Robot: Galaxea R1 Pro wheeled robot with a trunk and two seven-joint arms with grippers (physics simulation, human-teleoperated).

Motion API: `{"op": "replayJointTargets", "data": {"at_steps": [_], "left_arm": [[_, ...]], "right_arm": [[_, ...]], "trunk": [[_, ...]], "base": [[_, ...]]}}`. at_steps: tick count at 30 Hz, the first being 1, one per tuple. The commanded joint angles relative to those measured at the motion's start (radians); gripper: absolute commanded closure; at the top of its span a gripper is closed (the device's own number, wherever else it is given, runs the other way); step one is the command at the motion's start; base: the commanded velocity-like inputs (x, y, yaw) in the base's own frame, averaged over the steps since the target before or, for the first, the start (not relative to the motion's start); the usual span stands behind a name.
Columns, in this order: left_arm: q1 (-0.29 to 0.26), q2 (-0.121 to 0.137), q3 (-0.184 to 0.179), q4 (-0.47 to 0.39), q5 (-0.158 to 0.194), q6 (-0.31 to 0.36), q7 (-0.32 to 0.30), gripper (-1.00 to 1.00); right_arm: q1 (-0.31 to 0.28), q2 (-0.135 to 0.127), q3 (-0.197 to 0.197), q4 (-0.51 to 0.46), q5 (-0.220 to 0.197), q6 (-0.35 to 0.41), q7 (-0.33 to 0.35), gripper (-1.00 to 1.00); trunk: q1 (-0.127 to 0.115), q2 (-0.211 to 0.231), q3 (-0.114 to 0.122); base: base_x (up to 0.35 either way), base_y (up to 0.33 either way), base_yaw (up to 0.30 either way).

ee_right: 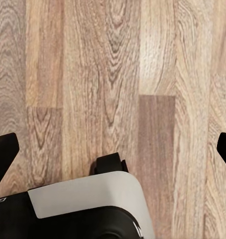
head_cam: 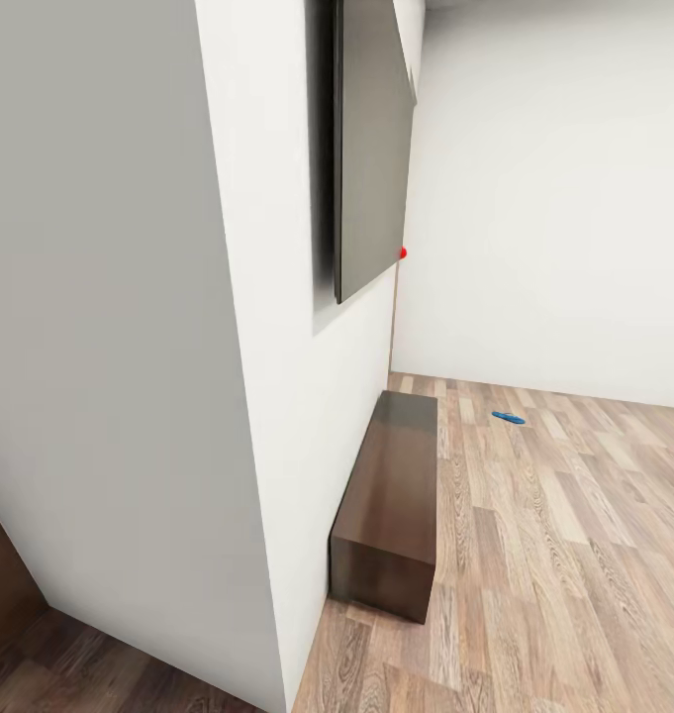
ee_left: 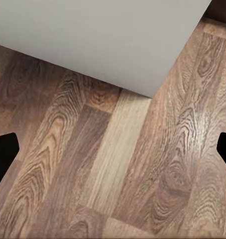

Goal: In the bedroom, move the book from the bed onto either nightstand, and place the two sandals side by side next to the bed.

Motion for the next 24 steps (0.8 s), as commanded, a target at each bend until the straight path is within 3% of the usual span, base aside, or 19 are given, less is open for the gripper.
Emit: {"op": "replayJointTargets", "data": {"at_steps": [1, 24], "left_arm": [[0.000, 0.000, 0.000, 0.001, 0.000, -0.003, 0.000, -1.00], [-0.001, -0.001, -0.002, 0.004, 0.000, -0.003, 0.000, -1.00]], "right_arm": [[-0.001, 0.001, -0.003, 0.000, -0.001, -0.001, 0.002, -1.00], [-0.001, 0.000, -0.001, 0.000, 0.008, -0.001, 0.003, -1.00]], "trunk": [[0.000, -0.001, -0.001], [0.000, -0.001, -0.001]], "base": [[0.000, 0.000, 0.000], [0.000, 0.000, 0.000]]}}
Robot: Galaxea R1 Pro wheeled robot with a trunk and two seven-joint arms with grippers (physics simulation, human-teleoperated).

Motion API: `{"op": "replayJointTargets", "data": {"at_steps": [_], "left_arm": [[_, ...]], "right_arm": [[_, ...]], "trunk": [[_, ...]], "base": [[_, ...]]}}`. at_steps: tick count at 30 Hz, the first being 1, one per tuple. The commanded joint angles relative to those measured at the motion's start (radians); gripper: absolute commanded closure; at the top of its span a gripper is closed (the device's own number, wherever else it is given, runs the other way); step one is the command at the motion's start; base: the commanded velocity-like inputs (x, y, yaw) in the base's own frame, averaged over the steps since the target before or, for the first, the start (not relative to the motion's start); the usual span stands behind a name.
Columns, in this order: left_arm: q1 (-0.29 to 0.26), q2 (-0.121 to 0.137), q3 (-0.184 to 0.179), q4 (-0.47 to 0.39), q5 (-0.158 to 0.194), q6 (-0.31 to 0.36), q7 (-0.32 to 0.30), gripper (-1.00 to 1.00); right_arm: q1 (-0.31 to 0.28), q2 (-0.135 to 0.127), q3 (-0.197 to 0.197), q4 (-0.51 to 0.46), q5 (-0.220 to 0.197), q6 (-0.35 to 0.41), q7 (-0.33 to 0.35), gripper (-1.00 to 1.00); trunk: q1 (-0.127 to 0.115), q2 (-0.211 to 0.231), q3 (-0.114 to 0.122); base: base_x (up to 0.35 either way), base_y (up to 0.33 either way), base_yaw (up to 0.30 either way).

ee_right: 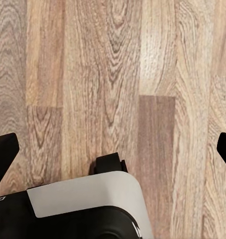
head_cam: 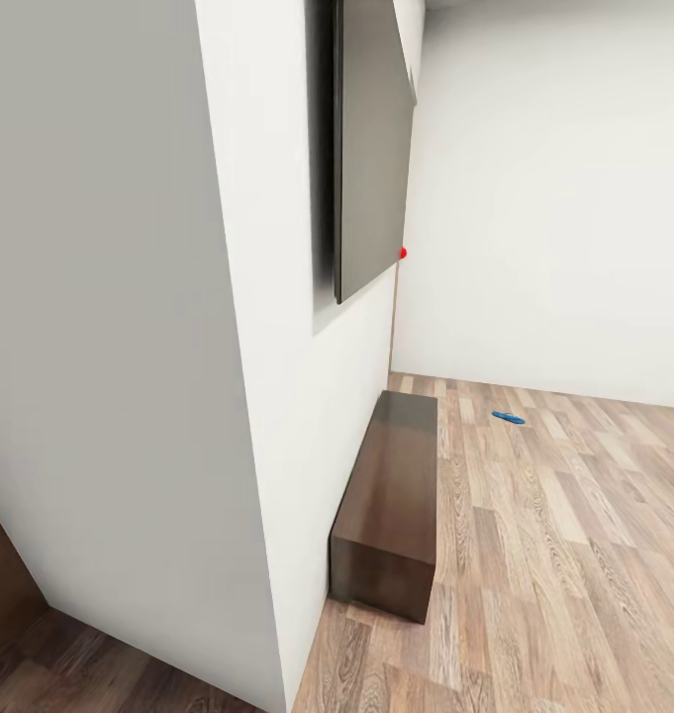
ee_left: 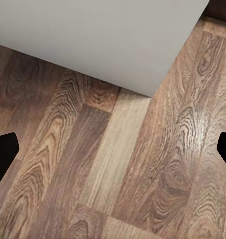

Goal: In the bedroom, move the book from the bed onto either nightstand, and place the two sandals side by side next to the bed.

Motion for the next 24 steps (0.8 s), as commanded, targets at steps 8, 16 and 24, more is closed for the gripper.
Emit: {"op": "replayJointTargets", "data": {"at_steps": [8, 16, 24], "left_arm": [[0.000, 0.000, 0.001, 0.000, 0.000, -0.002, 0.000, -1.00], [0.000, -0.001, 0.001, 0.000, 0.000, -0.002, 0.000, -1.00], [0.000, -0.002, -0.001, 0.037, -0.002, -0.002, 0.000, -1.00]], "right_arm": [[-0.001, 0.000, -0.004, 0.000, -0.001, -0.002, 0.002, -1.00], [-0.001, -0.002, -0.011, 0.000, -0.009, -0.001, 0.002, -1.00], [-0.001, -0.002, -0.013, 0.000, -0.012, -0.001, 0.002, -1.00]], "trunk": [[0.000, -0.001, -0.001], [0.000, -0.001, -0.001], [0.000, -0.001, -0.001]], "base": [[0.000, 0.000, 0.000], [0.000, 0.000, -0.065], [0.000, 0.000, -0.191]]}}
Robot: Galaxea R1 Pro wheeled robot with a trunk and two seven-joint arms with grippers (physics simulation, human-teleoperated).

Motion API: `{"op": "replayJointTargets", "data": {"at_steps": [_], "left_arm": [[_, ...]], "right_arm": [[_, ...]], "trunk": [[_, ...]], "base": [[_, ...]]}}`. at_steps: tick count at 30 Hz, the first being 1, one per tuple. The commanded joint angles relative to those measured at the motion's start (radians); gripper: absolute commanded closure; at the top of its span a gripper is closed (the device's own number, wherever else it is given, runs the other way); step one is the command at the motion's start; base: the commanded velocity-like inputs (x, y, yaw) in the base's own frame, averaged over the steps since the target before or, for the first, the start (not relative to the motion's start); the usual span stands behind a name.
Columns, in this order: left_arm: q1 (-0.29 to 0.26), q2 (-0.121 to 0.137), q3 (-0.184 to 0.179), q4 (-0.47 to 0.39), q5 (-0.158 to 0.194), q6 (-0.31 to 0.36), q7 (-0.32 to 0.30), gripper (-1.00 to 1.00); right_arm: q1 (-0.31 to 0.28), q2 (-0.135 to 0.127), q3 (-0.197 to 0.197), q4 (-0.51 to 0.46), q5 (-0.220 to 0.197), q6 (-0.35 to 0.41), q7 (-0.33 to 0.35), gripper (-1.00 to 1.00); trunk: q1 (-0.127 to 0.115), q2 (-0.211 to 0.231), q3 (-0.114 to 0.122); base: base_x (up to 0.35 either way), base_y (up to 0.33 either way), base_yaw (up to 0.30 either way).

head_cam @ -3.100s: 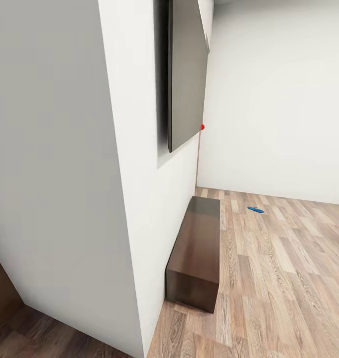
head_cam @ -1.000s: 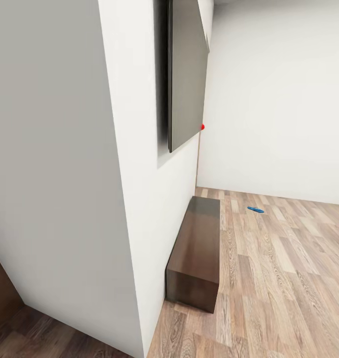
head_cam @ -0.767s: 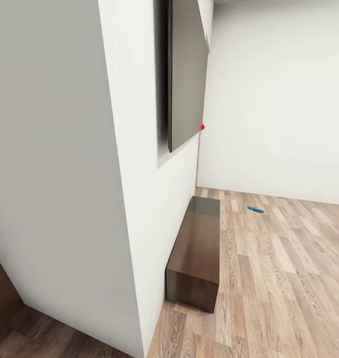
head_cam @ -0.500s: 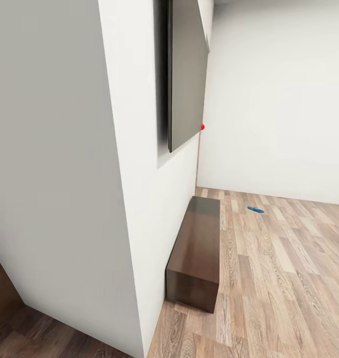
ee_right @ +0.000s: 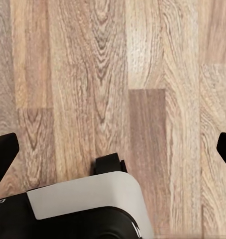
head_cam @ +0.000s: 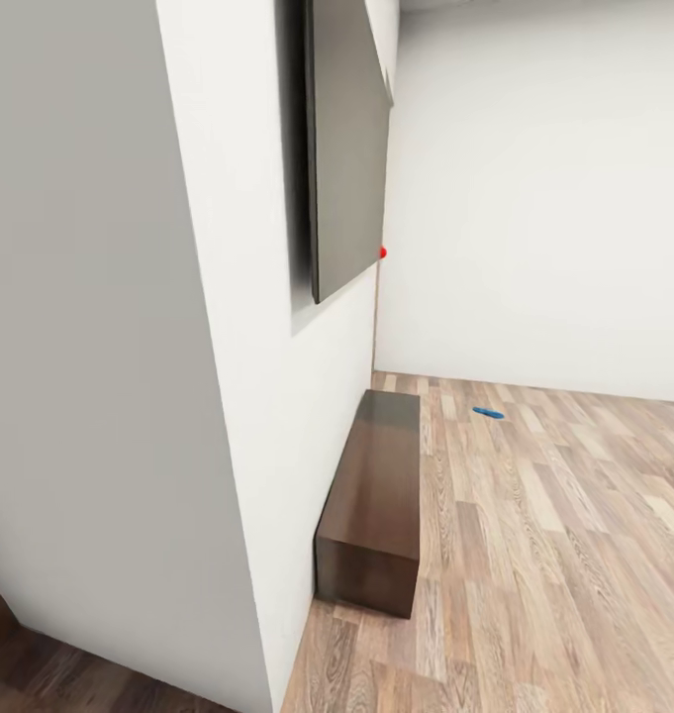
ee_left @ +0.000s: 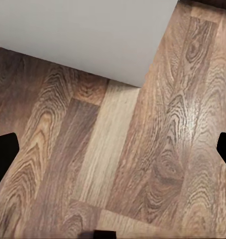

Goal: In the bedroom, move the book from the bed onto either nightstand, and place the two sandals side by side next to the bed.

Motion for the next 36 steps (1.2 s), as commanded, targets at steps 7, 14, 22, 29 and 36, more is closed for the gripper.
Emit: {"op": "replayJointTargets", "data": {"at_steps": [7, 14, 22, 29, 36], "left_arm": [[-0.001, -0.005, 0.001, 0.006, 0.000, -0.002, 0.000, -1.00], [0.000, -0.006, 0.001, 0.007, 0.000, -0.002, 0.000, -1.00], [0.000, -0.006, 0.001, 0.007, 0.000, -0.002, 0.000, -1.00], [0.000, -0.006, 0.001, 0.007, 0.000, -0.002, 0.000, -1.00], [-0.001, -0.006, 0.001, 0.007, 0.000, -0.002, 0.000, -1.00]], "right_arm": [[-0.001, 0.001, -0.003, 0.000, -0.002, -0.001, 0.002, -1.00], [-0.001, 0.001, -0.002, 0.000, -0.002, -0.001, 0.002, -1.00], [-0.001, 0.002, -0.002, 0.000, -0.002, -0.001, 0.001, -1.00], [-0.001, 0.003, -0.003, 0.001, -0.002, -0.001, 0.000, -1.00], [-0.001, 0.004, -0.003, 0.001, -0.002, -0.001, 0.000, -1.00]], "trunk": [[0.000, -0.001, -0.001], [0.000, -0.001, -0.001], [0.000, -0.001, -0.001], [0.000, -0.001, -0.001], [0.000, -0.001, -0.001]], "base": [[0.000, 0.000, -0.235], [0.000, 0.000, -0.244], [0.000, 0.000, -0.257], [0.000, 0.000, -0.273], [0.000, 0.000, -0.283]]}}
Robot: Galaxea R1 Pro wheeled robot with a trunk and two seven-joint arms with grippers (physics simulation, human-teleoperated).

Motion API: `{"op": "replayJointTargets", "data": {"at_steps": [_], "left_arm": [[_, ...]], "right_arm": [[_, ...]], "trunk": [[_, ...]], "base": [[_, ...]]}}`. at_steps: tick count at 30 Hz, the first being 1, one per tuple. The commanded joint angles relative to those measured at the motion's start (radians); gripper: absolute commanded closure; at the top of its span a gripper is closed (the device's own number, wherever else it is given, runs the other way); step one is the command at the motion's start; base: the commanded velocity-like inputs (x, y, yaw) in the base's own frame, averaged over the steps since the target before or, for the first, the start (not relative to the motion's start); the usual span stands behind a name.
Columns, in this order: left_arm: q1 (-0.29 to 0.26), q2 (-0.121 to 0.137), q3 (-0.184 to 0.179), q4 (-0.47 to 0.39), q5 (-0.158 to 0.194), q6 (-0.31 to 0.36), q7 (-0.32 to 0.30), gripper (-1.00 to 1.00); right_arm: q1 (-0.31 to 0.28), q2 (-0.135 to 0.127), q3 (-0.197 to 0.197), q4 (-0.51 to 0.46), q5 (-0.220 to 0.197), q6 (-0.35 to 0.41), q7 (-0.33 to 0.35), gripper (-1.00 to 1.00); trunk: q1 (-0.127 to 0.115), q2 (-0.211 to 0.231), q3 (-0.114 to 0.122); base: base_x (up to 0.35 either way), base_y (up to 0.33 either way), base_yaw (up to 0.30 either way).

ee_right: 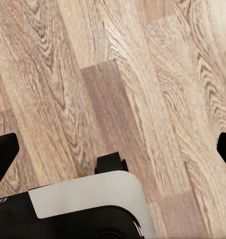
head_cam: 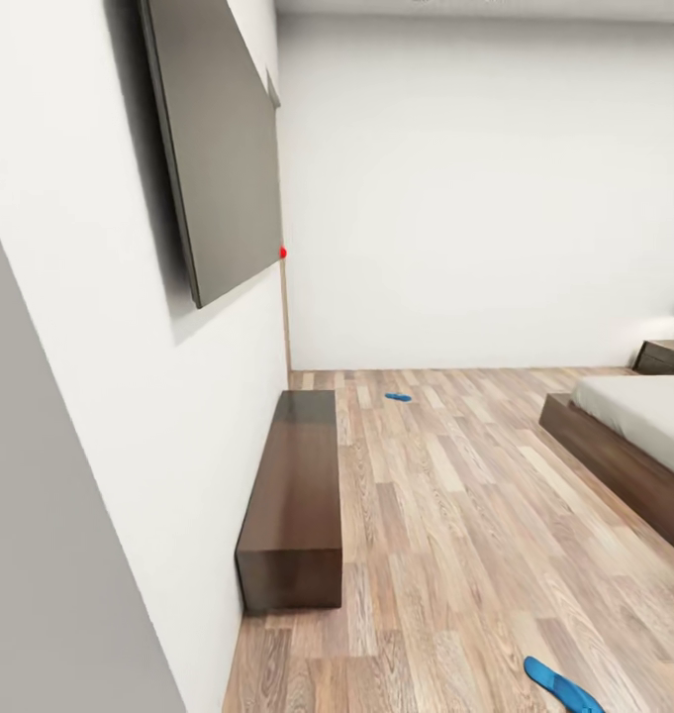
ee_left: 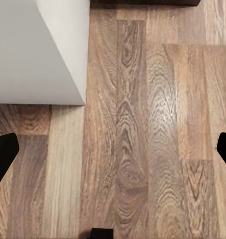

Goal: In the bedroom, move the book from the bed onto either nightstand, and place the two sandals side by side next to the bed.

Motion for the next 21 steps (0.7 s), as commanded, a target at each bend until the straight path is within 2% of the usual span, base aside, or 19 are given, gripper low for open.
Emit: {"op": "replayJointTargets", "data": {"at_steps": [1, 21], "left_arm": [[0.000, -0.001, 0.003, 0.000, 0.000, -0.002, 0.000, -1.00], [0.000, -0.001, 0.003, 0.001, 0.000, -0.002, 0.000, -1.00]], "right_arm": [[-0.001, 0.000, -0.003, 0.001, -0.002, -0.001, 0.002, -1.00], [-0.001, 0.000, -0.003, 0.000, -0.001, -0.002, 0.002, -1.00]], "trunk": [[0.000, -0.001, -0.001], [0.000, -0.001, 0.001]], "base": [[0.000, 0.000, -0.283], [0.000, 0.000, -0.287]]}}
